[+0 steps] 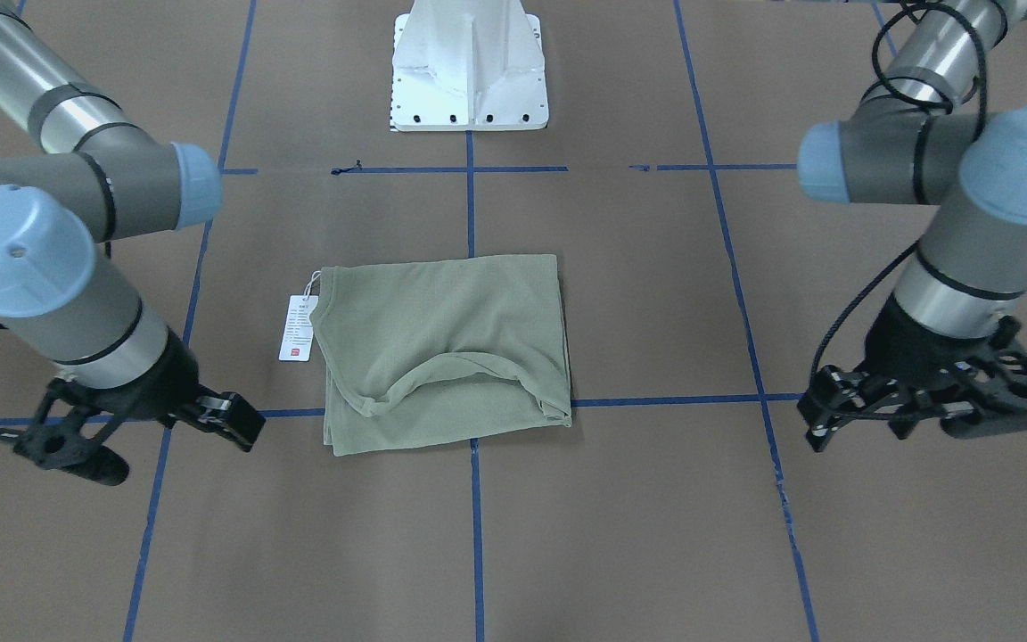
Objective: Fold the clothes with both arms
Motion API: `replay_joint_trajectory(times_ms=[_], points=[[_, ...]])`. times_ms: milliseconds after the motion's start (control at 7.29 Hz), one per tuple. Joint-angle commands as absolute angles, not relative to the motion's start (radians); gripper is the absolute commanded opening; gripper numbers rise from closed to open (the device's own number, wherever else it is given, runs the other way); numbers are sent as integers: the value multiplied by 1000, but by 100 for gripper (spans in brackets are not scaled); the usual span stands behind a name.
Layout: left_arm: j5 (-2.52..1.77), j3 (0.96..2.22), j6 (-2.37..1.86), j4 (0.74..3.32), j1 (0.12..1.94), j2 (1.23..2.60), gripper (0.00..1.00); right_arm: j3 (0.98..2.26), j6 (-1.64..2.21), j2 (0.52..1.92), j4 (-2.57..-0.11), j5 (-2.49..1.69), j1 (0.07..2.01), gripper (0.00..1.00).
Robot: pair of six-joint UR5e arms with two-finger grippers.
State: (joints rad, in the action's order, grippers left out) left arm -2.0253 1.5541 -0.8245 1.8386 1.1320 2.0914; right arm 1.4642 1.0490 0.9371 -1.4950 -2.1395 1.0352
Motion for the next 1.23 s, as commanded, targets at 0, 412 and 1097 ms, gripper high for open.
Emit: replay_joint_trajectory(times_ms=[0, 412, 1097], points=[[-2124, 1621, -314, 1818, 1359, 1898, 100, 1491, 489, 1111, -1577, -2231, 1289, 100], [-2169, 1634, 182, 1698, 1526, 1777, 100, 1491, -228, 1271, -1789, -2286, 1540, 100], [-2169, 1683, 204, 1773, 1549, 1585, 100, 1483, -342, 1501, -1594, -2280, 1594, 100]])
